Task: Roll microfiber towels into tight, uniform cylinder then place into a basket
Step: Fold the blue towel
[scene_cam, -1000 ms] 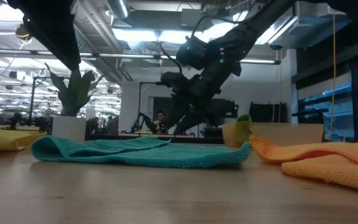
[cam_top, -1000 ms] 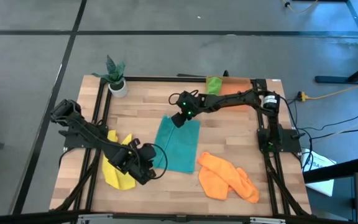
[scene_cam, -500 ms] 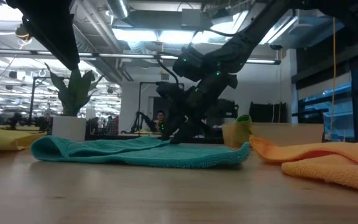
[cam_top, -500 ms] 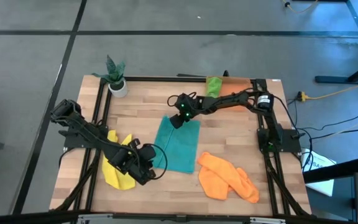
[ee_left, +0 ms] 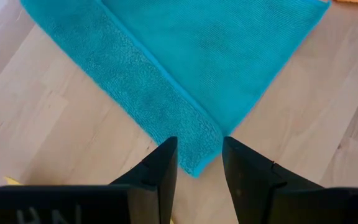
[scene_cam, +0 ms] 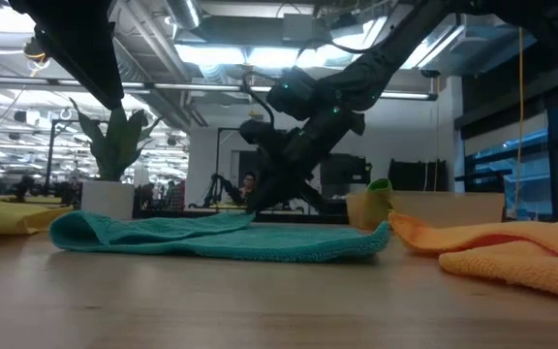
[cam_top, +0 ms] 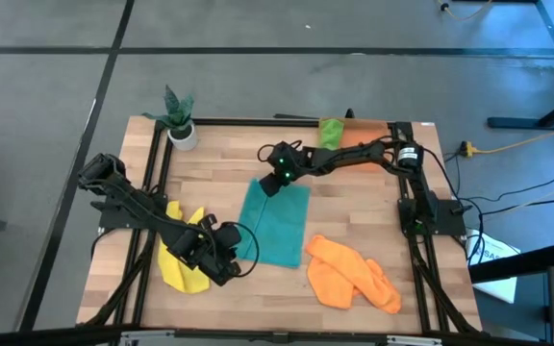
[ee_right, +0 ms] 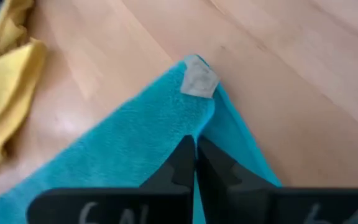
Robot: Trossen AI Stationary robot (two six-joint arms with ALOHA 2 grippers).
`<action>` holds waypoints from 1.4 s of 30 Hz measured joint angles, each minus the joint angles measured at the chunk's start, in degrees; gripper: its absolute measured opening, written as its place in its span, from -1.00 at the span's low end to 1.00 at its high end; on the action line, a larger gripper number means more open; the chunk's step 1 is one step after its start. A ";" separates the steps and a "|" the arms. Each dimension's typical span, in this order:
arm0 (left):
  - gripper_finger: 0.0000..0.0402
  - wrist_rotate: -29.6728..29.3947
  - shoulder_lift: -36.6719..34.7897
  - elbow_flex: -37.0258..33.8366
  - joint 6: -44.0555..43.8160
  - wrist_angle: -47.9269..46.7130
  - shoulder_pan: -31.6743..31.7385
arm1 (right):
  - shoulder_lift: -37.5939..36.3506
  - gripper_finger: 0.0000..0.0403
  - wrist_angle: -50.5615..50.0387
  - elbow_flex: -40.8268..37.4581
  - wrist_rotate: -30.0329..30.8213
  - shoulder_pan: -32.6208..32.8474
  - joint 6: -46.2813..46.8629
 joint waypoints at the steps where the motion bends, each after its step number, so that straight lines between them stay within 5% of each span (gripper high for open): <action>1: -0.41 0.00 0.00 0.00 0.00 0.00 0.00 | 0.00 -0.94 -0.09 0.62 -0.14 0.00 0.00; 11: -0.41 0.02 0.00 0.00 0.00 0.02 0.00 | 0.02 -0.96 3.24 8.97 0.05 0.02 -2.61; 26: -0.41 0.02 0.00 0.00 -0.07 0.03 -0.02 | 1.06 -0.92 8.63 9.17 1.75 0.02 -4.41; 42: -0.41 0.88 0.00 0.00 -0.24 0.06 -0.02 | 1.86 -0.29 12.55 9.14 1.68 0.11 -5.56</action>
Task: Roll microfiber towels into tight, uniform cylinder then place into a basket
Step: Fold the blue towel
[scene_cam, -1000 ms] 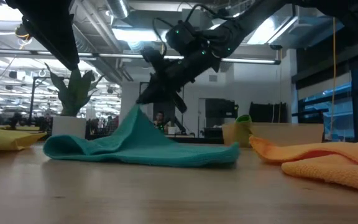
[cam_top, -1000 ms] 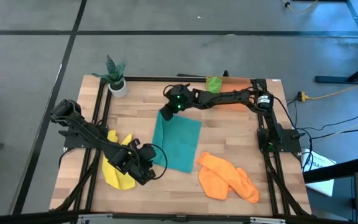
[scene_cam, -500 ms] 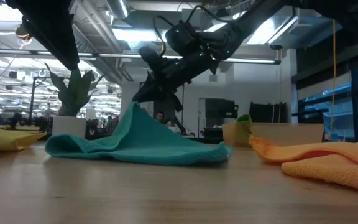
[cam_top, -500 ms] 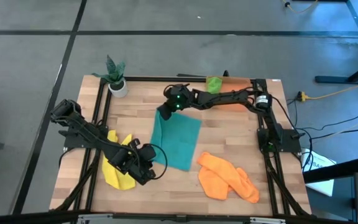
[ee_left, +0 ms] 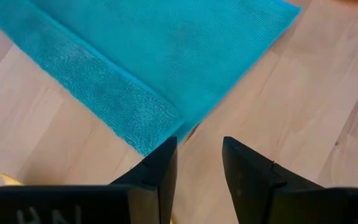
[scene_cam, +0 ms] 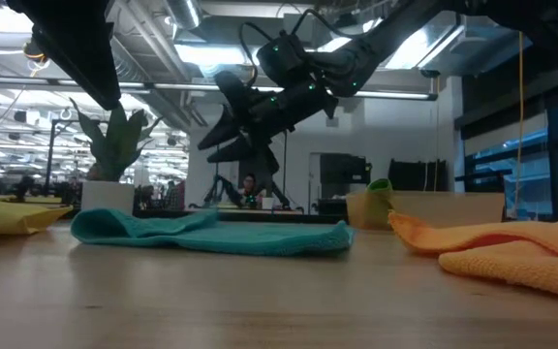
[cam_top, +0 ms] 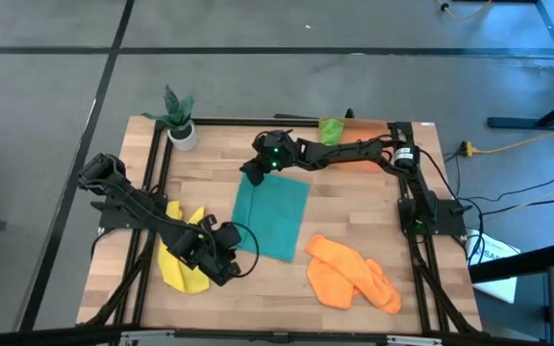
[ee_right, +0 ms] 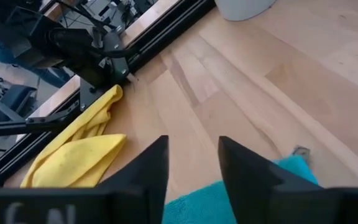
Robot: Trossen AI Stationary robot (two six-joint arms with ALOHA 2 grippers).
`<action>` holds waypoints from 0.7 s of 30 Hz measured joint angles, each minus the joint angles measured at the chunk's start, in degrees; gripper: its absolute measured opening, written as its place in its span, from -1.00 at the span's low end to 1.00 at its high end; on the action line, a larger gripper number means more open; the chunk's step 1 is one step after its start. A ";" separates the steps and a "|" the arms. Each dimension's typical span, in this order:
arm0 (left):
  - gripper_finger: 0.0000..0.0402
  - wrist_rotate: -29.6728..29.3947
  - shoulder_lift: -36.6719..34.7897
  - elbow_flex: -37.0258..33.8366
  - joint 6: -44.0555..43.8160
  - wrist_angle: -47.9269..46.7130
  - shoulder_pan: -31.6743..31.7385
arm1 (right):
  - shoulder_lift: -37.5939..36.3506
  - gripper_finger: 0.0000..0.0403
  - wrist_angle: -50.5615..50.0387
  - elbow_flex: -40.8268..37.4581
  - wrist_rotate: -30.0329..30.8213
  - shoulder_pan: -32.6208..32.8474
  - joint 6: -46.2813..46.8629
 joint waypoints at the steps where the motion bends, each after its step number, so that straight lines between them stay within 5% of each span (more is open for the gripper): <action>1: -0.41 0.01 0.00 -0.02 0.00 -0.01 0.00 | 0.00 -0.25 -0.01 0.00 -0.02 0.00 0.09; 5: -0.41 -0.01 0.00 0.00 -0.20 -0.01 0.00 | 0.00 -0.16 -0.02 0.00 -1.48 -0.49 2.69; 13: -0.41 0.01 0.16 -0.61 0.22 0.08 -0.31 | -0.22 -0.17 -0.19 0.00 -21.87 -4.01 7.27; 21: -0.41 -0.01 1.22 -8.59 -0.19 5.08 -3.07 | -3.27 -0.17 -6.45 -0.44 -15.54 -2.72 -0.07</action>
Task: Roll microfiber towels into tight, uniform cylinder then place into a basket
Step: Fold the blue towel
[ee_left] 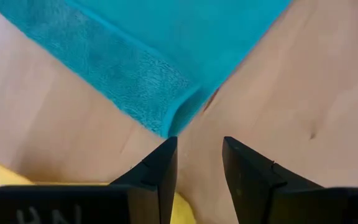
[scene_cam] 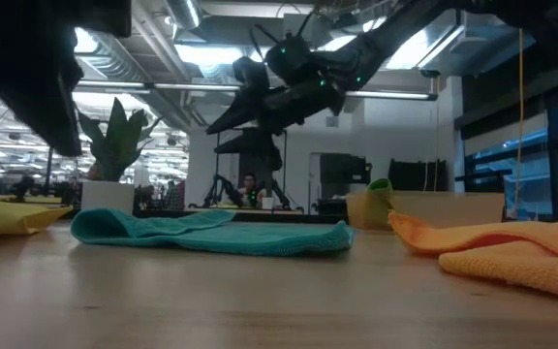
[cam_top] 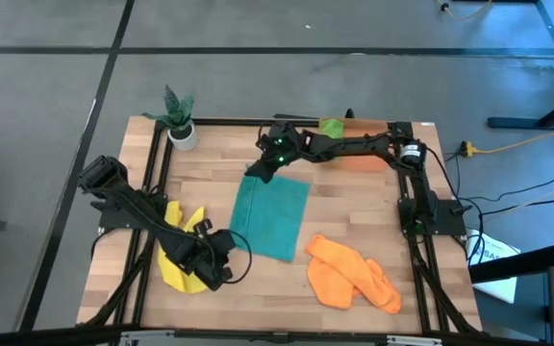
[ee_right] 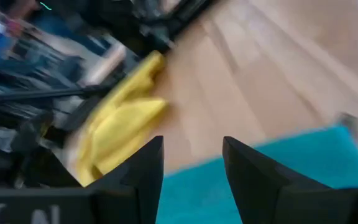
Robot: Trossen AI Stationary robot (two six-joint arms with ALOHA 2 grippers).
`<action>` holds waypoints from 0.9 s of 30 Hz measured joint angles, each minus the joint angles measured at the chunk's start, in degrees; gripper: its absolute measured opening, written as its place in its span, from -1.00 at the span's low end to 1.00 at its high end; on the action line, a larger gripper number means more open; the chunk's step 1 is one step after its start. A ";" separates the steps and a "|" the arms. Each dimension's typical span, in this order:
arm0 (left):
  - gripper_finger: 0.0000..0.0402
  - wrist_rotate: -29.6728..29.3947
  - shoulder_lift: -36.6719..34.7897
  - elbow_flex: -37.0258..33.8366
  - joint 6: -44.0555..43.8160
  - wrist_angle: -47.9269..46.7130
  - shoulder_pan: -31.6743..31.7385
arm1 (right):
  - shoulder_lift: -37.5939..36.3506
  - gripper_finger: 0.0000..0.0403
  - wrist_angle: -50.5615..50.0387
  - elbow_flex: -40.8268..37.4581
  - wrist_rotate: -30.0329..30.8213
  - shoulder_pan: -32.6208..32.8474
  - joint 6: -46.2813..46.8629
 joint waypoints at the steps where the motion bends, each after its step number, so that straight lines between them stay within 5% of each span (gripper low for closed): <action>1: -0.41 -0.19 0.00 -0.93 0.00 0.63 -0.10 | -1.08 -0.17 -2.86 -0.02 1.59 0.13 -1.52; 9: -0.41 -0.72 0.00 -8.65 5.41 13.61 0.20 | -9.26 -0.17 -21.51 -0.02 14.62 1.88 -13.78; 27: -0.41 -1.90 0.00 -13.72 13.92 18.18 7.75 | -12.40 -0.17 -27.17 -0.02 16.17 10.83 -13.40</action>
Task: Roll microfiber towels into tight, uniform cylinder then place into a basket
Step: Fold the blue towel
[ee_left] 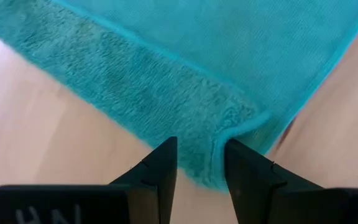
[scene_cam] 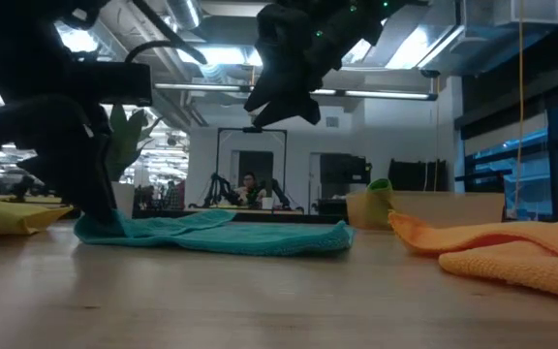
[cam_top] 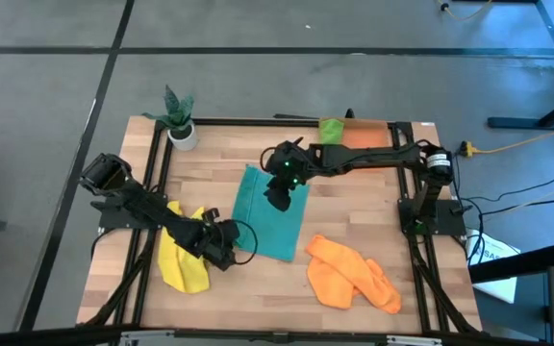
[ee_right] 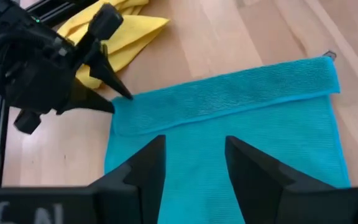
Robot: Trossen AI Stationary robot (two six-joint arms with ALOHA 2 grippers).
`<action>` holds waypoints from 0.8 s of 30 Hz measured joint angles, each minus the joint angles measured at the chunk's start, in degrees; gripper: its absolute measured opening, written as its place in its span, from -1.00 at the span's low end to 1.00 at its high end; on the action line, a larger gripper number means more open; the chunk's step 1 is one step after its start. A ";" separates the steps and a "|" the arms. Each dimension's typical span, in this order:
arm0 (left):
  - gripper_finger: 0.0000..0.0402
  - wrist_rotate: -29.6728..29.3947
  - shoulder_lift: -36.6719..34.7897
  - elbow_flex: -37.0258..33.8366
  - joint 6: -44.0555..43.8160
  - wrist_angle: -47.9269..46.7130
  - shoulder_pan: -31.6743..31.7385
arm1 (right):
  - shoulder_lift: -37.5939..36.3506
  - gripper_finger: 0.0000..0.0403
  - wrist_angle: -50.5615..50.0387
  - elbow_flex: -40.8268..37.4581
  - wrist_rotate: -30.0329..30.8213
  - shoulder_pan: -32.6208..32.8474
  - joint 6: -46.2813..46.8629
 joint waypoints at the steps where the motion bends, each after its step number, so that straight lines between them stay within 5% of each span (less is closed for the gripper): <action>1: -0.41 0.08 0.00 -0.36 0.01 1.52 0.20 | 0.00 -0.17 0.01 0.00 0.45 0.19 0.04; 18: -0.42 1.11 0.00 -3.07 1.17 8.84 1.04 | 0.00 -0.17 -0.23 0.00 0.95 0.48 1.63; 24: -0.75 2.03 0.00 -3.07 1.01 9.79 2.30 | 0.00 -0.17 -0.23 0.00 0.88 0.45 2.16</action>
